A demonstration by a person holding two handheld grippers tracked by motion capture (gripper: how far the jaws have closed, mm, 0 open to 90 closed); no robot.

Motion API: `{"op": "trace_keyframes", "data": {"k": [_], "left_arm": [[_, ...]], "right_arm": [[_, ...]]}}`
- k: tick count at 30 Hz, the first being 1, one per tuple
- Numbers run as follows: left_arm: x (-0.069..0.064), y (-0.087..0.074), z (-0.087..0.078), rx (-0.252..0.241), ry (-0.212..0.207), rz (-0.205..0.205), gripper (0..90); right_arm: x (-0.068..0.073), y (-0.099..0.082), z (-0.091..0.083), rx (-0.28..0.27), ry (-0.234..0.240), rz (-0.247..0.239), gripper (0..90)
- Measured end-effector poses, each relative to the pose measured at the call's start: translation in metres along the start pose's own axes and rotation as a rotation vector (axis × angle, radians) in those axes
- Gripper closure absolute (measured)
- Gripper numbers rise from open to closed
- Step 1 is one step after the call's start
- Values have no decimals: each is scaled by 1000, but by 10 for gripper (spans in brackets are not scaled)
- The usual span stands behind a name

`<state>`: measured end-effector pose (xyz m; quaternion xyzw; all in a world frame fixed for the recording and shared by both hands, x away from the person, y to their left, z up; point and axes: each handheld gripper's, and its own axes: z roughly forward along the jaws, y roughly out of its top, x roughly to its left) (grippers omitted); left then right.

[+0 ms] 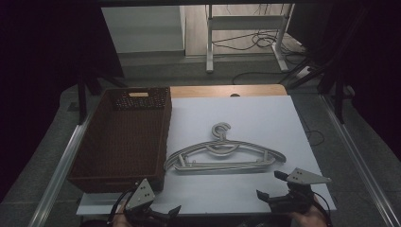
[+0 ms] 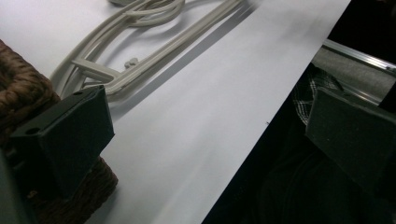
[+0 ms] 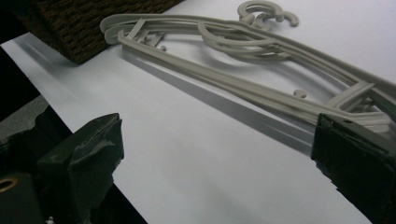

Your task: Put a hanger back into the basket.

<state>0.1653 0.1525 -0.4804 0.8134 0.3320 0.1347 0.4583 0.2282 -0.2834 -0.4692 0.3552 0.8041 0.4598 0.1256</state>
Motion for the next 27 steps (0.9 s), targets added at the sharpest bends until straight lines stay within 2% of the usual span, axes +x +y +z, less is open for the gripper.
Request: {"op": "trace_keyframes", "data": {"k": [8, 21, 27], "left_arm": [[0, 0, -1, -3, 6, 6, 13], [-2, 0, 1, 5, 10, 19, 13], [-3, 0, 2, 12, 21, 36, 15]], "right_arm": [[0, 1, 3, 28, 25, -8, 30], [-2, 7, 6, 62, 0, -17, 27], [-5, 16, 11, 80, 20, 17, 4]]}}
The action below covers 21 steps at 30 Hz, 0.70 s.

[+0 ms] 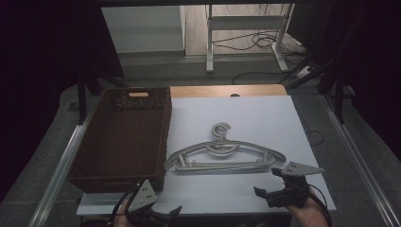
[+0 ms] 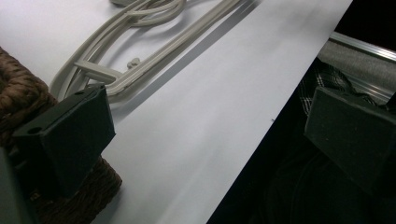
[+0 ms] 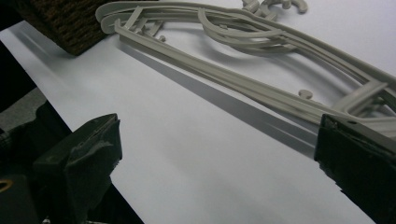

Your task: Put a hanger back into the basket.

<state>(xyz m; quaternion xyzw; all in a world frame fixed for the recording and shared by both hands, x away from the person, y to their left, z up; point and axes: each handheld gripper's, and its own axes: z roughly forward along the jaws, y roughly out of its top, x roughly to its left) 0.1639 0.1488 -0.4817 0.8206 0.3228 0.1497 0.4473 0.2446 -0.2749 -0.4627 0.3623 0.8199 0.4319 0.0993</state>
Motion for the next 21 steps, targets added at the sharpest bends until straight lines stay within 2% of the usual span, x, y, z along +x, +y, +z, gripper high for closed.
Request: {"op": "trace_keyframes", "data": {"k": [11, 17, 21], "left_arm": [[-2, 0, 2, 15, 12, 17, 15], [-2, 0, 3, 29, 15, 25, 15], [-3, 0, 4, 39, 23, 32, 15]], "right_arm": [[-3, 21, 10, 35, -14, -11, 0], [-13, 39, 19, 87, -32, -38, 9], [-20, 45, 23, 111, -33, -43, 27]]}}
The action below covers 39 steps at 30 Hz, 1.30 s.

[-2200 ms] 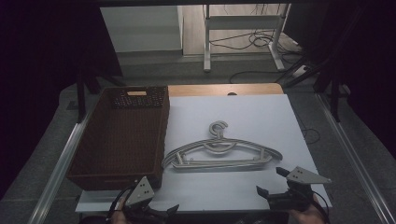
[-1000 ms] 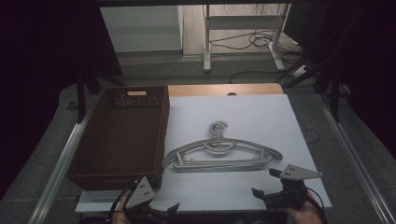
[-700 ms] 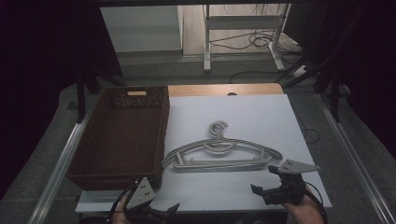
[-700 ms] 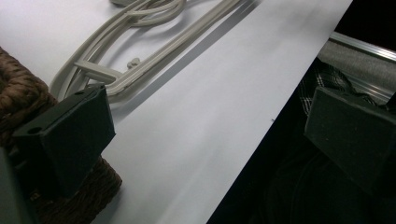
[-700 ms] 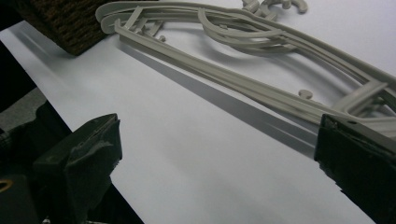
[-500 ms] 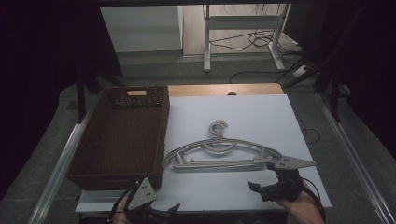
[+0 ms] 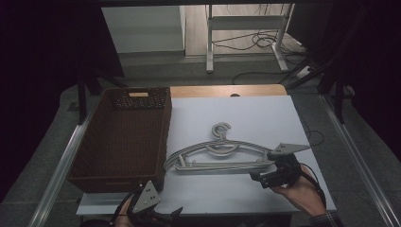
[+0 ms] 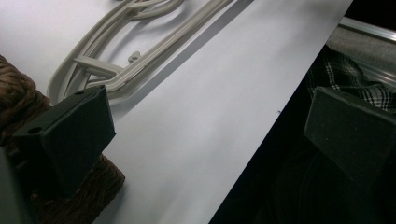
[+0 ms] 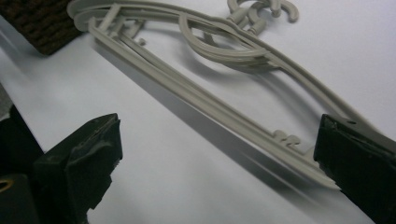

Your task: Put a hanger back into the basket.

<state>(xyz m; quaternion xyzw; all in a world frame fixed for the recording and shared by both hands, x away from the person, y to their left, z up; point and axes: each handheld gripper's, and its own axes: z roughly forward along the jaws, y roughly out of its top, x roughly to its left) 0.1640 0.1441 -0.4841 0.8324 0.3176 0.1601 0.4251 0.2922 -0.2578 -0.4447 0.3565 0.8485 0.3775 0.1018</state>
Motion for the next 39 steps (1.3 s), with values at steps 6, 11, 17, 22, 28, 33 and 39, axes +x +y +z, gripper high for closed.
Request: {"op": "trace_keyframes", "data": {"k": [6, 11, 17, 22, 28, 33, 39], "left_arm": [[1, 0, 0, -1, 5, -1, 15], [1, 0, 1, 6, 5, 2, 15], [1, 0, 1, 14, 6, 10, 15], [1, 0, 1, 17, 7, 11, 15], [0, -1, 2, 28, 8, 15, 15], [0, -1, 2, 30, 10, 19, 15], [0, -1, 2, 32, 12, 21, 15]], "right_arm": [[-17, 7, 12, 79, -16, -37, 133], [-29, 19, 20, 166, -48, -108, 258], [-36, 34, 26, 216, -85, -178, 337], [-42, 46, 37, 287, -101, -255, 433], [-48, 59, 56, 376, -124, -364, 516], [-52, 66, 71, 424, -126, -415, 572], [-56, 74, 86, 449, -99, -449, 623]]}}
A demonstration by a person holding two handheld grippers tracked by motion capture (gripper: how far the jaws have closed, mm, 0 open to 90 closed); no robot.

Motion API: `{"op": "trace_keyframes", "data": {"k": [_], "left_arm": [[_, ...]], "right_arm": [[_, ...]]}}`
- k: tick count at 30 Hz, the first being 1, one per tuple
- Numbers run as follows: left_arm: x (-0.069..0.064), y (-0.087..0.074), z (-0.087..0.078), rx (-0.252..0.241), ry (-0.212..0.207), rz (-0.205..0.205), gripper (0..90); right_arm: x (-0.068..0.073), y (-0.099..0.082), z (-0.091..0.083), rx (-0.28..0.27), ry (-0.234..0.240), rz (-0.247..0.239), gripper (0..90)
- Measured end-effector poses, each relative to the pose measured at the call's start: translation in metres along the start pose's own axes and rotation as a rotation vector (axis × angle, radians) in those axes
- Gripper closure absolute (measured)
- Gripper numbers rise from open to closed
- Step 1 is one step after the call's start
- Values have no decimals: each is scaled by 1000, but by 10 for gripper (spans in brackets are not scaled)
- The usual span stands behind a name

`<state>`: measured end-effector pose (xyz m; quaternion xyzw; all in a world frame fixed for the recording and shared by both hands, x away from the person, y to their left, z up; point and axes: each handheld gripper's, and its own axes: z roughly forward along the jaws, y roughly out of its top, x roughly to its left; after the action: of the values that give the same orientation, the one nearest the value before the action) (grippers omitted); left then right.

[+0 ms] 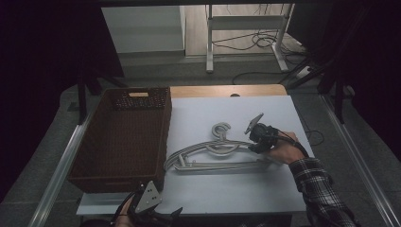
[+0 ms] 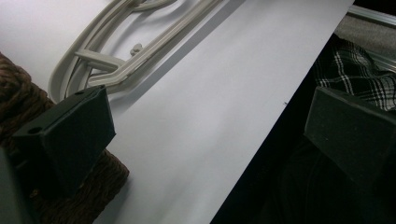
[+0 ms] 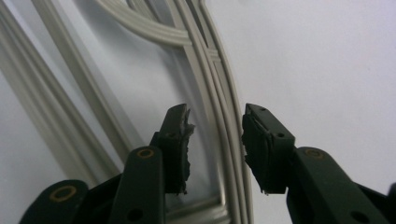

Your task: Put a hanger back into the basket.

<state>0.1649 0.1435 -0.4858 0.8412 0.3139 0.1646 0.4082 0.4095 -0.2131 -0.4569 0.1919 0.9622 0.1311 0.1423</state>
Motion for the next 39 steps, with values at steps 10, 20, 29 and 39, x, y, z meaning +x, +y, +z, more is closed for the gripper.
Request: {"op": "trace_keyframes", "data": {"k": [10, 20, 29, 39], "left_arm": [[0, 0, -1, -1, 5, 2, 15], [0, 0, 0, 6, 6, 5, 16], [0, 0, 1, 12, 7, 6, 15], [0, 0, 2, 22, 11, 8, 15]], "right_arm": [[-3, 14, 21, 54, 11, -87, 669], [0, 17, 27, 63, 2, -152, 784], [5, 13, 23, 75, -11, -250, 817], [4, 11, 11, 32, -7, -228, 815]]}}
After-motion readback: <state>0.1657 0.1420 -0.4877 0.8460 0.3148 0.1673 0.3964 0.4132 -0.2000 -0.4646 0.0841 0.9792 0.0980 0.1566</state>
